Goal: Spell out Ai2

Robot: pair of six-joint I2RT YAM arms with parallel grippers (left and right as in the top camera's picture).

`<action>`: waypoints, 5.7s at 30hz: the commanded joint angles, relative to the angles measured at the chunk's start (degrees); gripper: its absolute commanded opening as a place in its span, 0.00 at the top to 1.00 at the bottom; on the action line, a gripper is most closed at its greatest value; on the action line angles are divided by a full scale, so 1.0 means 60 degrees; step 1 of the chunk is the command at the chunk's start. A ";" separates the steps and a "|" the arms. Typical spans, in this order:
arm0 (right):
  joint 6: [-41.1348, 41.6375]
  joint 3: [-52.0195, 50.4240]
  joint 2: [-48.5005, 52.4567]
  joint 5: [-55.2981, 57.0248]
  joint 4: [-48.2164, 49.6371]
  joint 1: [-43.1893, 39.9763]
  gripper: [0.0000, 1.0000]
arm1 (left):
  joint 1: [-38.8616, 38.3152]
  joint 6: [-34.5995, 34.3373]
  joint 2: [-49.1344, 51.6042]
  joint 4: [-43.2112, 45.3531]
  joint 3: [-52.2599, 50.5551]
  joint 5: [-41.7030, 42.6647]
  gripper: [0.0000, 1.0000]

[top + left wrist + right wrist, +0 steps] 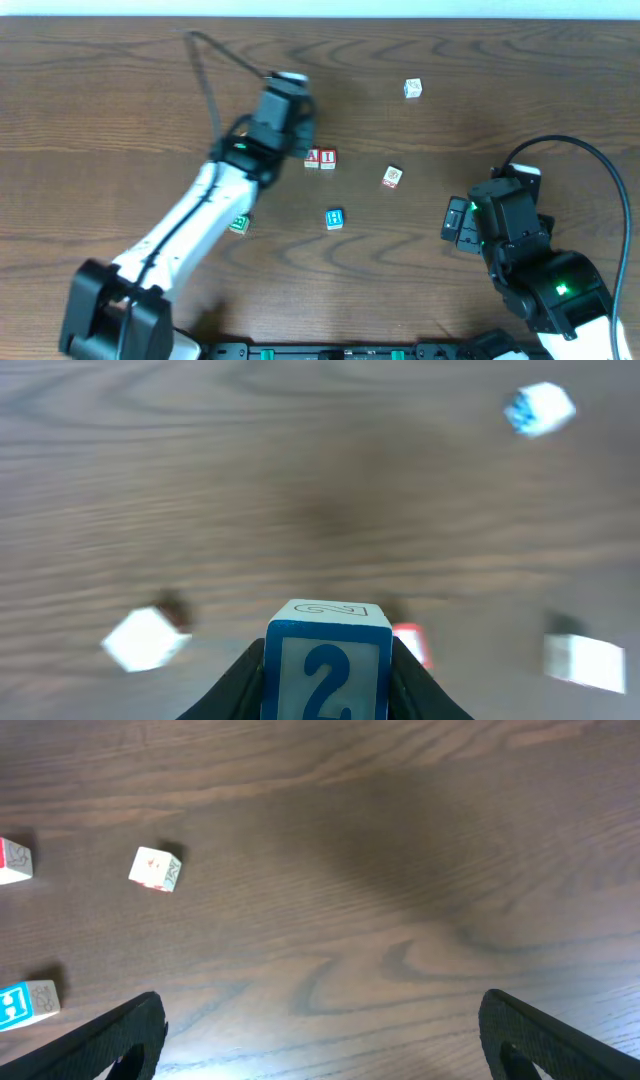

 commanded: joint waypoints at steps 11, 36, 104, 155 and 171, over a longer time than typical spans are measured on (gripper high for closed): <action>0.0138 0.0018 -0.0033 0.0131 -0.0007 -0.0058 0.01 | -0.1916 -0.1770 0.2812 -0.0175 0.1719 -0.1053 0.95; 0.0138 0.0018 -0.0033 0.0131 -0.0007 -0.0058 0.01 | -0.1832 -0.3377 0.3934 0.0080 0.1861 -0.1315 0.95; 0.0138 0.0018 -0.0033 0.0131 -0.0007 -0.0058 0.01 | -0.1836 -0.3785 0.4244 -0.0109 0.1858 -0.1453 0.78; 0.0142 0.0018 -0.0033 0.0131 -0.0007 -0.0058 0.01 | -0.1727 -0.1963 0.1596 -0.3435 0.3683 -0.2444 0.94; 0.0138 0.0018 -0.0033 0.0131 -0.0007 -0.0058 0.01 | -0.0237 -0.2284 -0.2918 -0.8240 0.3683 -0.3279 0.94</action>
